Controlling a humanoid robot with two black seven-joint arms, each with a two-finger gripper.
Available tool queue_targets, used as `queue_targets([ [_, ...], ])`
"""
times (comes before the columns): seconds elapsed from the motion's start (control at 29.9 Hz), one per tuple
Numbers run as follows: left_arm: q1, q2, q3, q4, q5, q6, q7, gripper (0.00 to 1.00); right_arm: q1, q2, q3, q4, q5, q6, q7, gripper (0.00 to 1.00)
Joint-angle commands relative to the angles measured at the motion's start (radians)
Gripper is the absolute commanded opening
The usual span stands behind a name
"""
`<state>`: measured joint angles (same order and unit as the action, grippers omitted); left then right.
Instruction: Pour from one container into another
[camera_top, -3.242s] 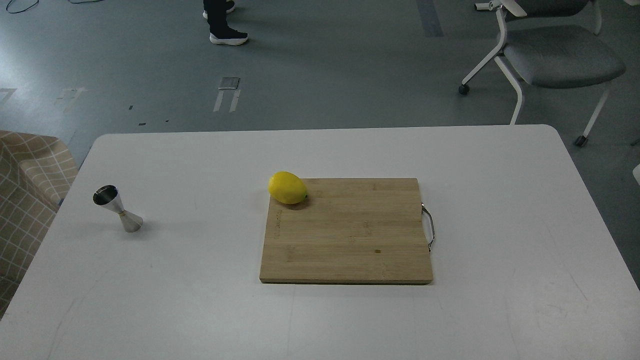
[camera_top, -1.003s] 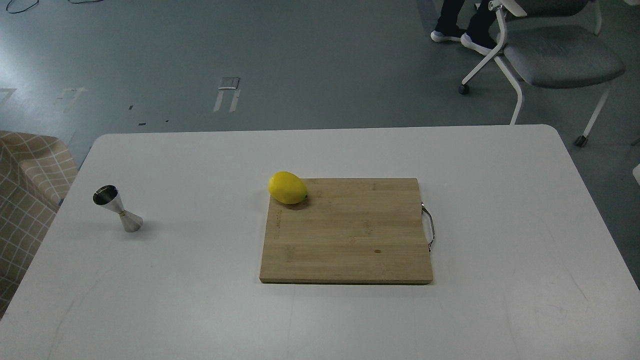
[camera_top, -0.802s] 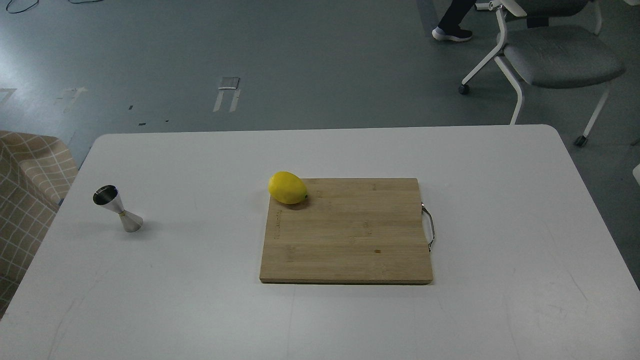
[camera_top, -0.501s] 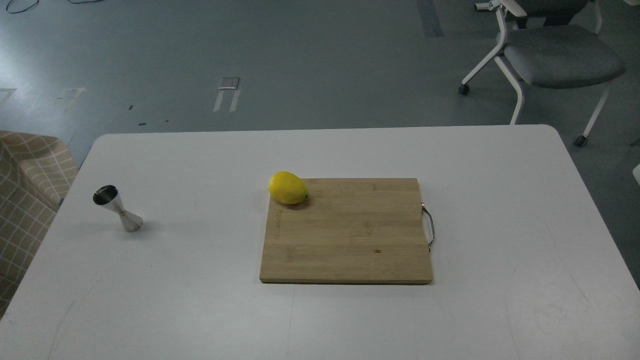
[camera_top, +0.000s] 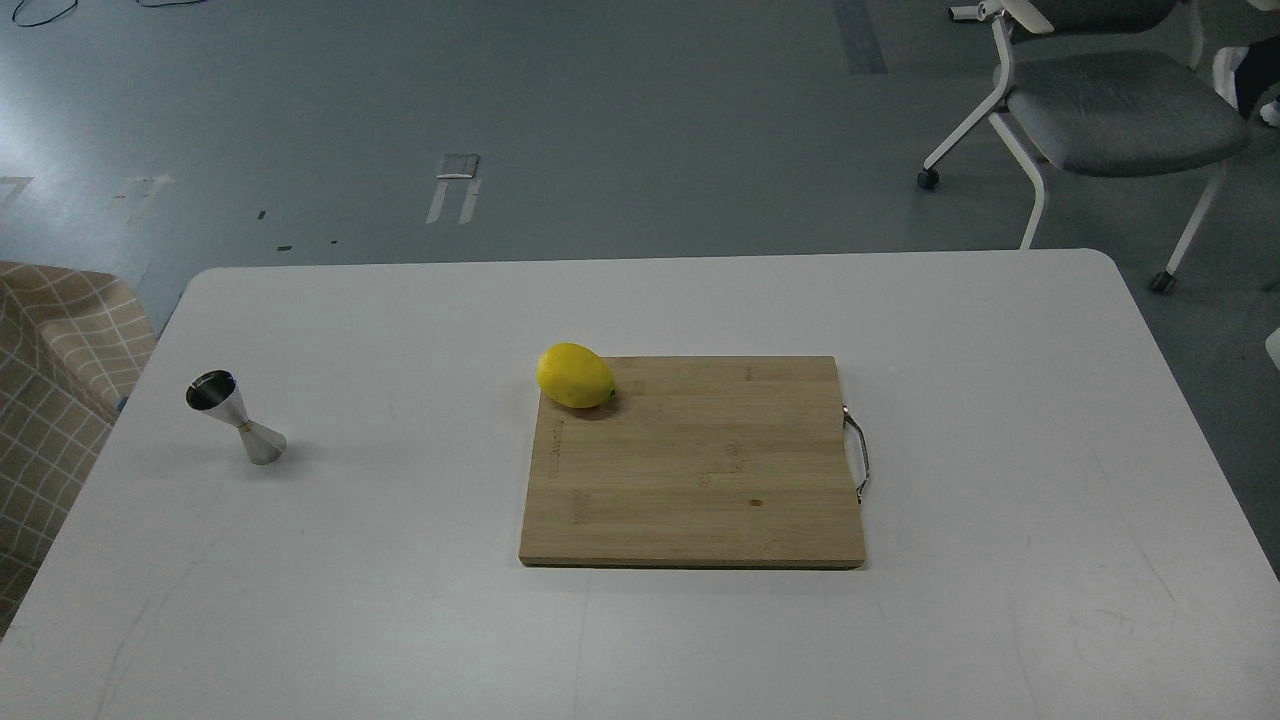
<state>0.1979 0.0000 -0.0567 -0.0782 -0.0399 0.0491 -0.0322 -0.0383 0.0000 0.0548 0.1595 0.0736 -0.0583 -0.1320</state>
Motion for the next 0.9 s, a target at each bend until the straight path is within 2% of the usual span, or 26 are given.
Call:
queue_targets([
  [0.0,0.0,0.0,0.0,0.0,0.0,0.0,0.0,0.99,0.0,0.0,-0.001,0.0,0.0,0.0,0.0,1.0],
  [0.87,0.0,0.0,0.0,0.0,0.0,0.0,0.0,0.99,0.0,0.0,-0.001,0.0,0.0,0.0,0.0,1.0],
])
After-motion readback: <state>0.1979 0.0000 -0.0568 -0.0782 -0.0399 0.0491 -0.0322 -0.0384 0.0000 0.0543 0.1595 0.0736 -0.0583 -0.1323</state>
